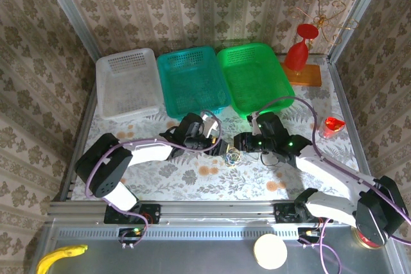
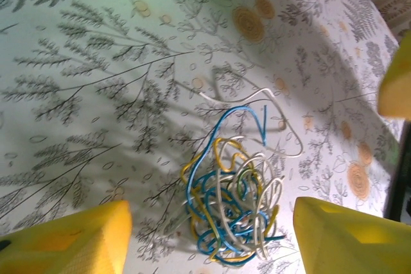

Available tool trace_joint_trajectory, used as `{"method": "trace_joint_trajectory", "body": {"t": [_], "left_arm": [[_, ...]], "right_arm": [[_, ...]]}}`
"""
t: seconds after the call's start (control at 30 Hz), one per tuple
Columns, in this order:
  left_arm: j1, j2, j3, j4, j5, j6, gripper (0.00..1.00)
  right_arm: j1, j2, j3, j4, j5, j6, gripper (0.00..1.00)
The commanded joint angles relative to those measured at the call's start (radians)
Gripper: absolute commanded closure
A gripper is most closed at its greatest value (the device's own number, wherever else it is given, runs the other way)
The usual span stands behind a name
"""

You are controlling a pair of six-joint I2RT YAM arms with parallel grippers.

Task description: Untangle the cables

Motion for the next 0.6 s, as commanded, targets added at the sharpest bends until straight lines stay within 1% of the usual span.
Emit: {"method": "trace_joint_trajectory", "body": {"t": [0.0,0.1,0.3,0.57], "left_arm": [[0.013,-0.051,-0.025,0.016,-0.038,-0.016,0.3],[0.021,-0.072,-0.039,0.026,-0.053,-0.025,0.29],[0.027,-0.107,-0.051,0.021,-0.073,-0.029,0.29],[0.029,-0.143,-0.061,0.011,-0.084,-0.031,0.28]], "right_arm": [[-0.007,0.049,0.0,-0.055,0.078,-0.048,0.48],[-0.009,0.097,0.006,-0.039,0.088,-0.064,0.46],[-0.014,0.189,0.027,-0.018,0.123,-0.092,0.46],[-0.03,0.271,0.046,0.019,0.139,-0.106,0.54]]}}
